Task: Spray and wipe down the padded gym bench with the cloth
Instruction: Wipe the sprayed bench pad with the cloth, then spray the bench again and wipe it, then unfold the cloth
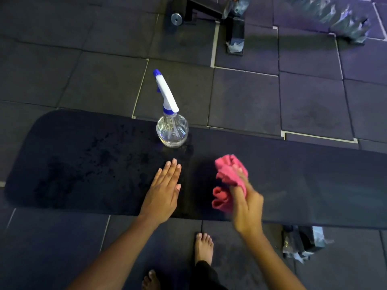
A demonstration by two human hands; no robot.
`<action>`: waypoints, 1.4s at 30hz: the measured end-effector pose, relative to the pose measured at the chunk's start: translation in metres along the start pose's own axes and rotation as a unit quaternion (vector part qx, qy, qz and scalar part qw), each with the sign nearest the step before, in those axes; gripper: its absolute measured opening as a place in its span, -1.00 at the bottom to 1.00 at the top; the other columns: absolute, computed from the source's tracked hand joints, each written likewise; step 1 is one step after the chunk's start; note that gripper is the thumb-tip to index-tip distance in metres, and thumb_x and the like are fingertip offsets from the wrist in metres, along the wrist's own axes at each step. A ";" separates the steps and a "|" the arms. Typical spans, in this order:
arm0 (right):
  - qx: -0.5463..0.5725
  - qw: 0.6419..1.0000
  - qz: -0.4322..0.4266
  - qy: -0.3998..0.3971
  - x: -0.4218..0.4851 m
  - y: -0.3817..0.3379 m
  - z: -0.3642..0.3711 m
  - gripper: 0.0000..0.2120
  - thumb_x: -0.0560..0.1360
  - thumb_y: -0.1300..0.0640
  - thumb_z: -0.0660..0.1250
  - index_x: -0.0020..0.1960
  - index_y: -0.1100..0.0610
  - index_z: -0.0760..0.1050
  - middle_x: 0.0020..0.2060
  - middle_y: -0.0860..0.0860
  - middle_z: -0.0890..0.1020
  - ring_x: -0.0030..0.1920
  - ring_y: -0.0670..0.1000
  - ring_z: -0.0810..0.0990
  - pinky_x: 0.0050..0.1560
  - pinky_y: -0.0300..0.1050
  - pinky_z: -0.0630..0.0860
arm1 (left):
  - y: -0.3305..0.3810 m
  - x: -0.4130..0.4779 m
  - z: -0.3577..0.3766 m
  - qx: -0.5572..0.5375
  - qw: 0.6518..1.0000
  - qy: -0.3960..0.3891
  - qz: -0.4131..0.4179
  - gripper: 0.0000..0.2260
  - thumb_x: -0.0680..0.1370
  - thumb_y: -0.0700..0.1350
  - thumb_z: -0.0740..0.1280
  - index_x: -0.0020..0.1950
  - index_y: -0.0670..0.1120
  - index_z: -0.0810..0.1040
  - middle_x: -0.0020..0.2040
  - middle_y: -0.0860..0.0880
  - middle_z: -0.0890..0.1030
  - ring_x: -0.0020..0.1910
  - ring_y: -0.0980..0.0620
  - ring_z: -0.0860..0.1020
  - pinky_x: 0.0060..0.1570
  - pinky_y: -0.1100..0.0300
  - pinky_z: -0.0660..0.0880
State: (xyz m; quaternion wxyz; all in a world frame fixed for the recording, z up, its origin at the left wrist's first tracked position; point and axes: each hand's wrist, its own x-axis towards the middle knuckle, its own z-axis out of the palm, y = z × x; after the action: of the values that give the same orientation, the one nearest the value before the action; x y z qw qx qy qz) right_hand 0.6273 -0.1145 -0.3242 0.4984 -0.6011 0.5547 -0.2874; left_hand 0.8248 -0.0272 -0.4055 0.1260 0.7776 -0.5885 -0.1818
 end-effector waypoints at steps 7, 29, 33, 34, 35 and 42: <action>-0.335 0.932 -0.069 -0.119 0.081 0.001 0.028 -0.31 0.61 -0.25 0.02 0.60 0.05 -0.09 0.60 0.01 -0.07 0.58 0.05 -0.22 0.57 0.14 -0.19 | 0.001 0.000 -0.001 -0.001 1.000 0.003 -0.005 -0.52 0.63 -0.03 -0.04 0.55 -0.13 0.09 0.57 -0.03 0.05 0.56 0.04 -0.02 0.52 0.06 -0.04; -0.069 0.968 -0.138 -0.196 0.101 -0.080 0.102 -0.43 0.59 0.22 0.30 0.55 0.12 0.19 0.52 0.00 0.29 0.53 -0.11 0.18 0.49 -0.28 0.19 | -0.022 0.002 -0.034 -0.053 0.998 0.015 -0.025 -0.59 0.63 -0.02 0.12 0.46 -0.11 0.34 0.51 -0.05 0.26 0.53 0.00 0.15 0.51 0.01 0.01; -0.023 0.980 -0.139 -0.141 0.101 -0.083 0.121 -0.47 0.51 0.23 0.43 0.43 0.22 0.37 0.23 -0.01 0.60 0.25 -0.13 0.56 0.24 -0.23 0.50 | -0.049 -0.003 -0.035 -0.015 1.000 -0.004 -0.020 -0.56 0.65 0.01 0.06 0.52 -0.07 0.22 0.56 0.01 0.12 0.55 0.05 0.01 0.52 0.06 -0.06; -0.024 0.982 -0.150 -0.109 0.101 -0.083 0.122 -0.51 0.46 0.22 0.48 0.35 0.22 0.44 0.14 -0.07 0.63 0.15 -0.18 0.60 0.12 -0.34 0.50 | -0.053 -0.003 -0.036 -0.008 1.000 -0.013 -0.013 -0.55 0.65 0.02 0.04 0.53 -0.07 0.21 0.56 0.00 0.10 0.56 0.05 0.00 0.52 0.05 -0.04; -0.028 0.983 -0.160 -0.081 0.101 -0.082 0.124 -0.55 0.42 0.20 0.52 0.26 0.21 0.49 0.05 -0.14 0.63 0.04 -0.23 0.61 0.01 -0.41 0.48 | -0.056 -0.004 -0.036 -0.003 1.000 -0.021 -0.007 -0.55 0.65 0.03 0.01 0.53 -0.06 0.20 0.57 0.00 0.09 0.56 0.05 -0.01 0.52 0.03 -0.03; -0.084 0.978 -0.185 -0.043 0.114 -0.099 0.148 -0.38 0.23 0.14 0.64 0.17 0.09 0.40 -0.19 -0.01 0.59 -0.24 -0.05 0.58 -0.25 -0.27 0.52 | -0.072 -0.006 -0.045 0.009 0.999 -0.043 -0.002 -0.54 0.65 0.05 -0.05 0.53 -0.04 0.22 0.56 0.01 0.11 0.55 0.04 0.04 0.50 -0.07 0.09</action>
State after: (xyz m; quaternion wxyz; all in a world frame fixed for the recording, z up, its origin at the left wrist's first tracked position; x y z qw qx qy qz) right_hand 0.8227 -0.1931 -0.3074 0.4078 -0.7444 0.4343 -0.3014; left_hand 0.9053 -0.0023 -0.3940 0.0936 0.7713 -0.5935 -0.2099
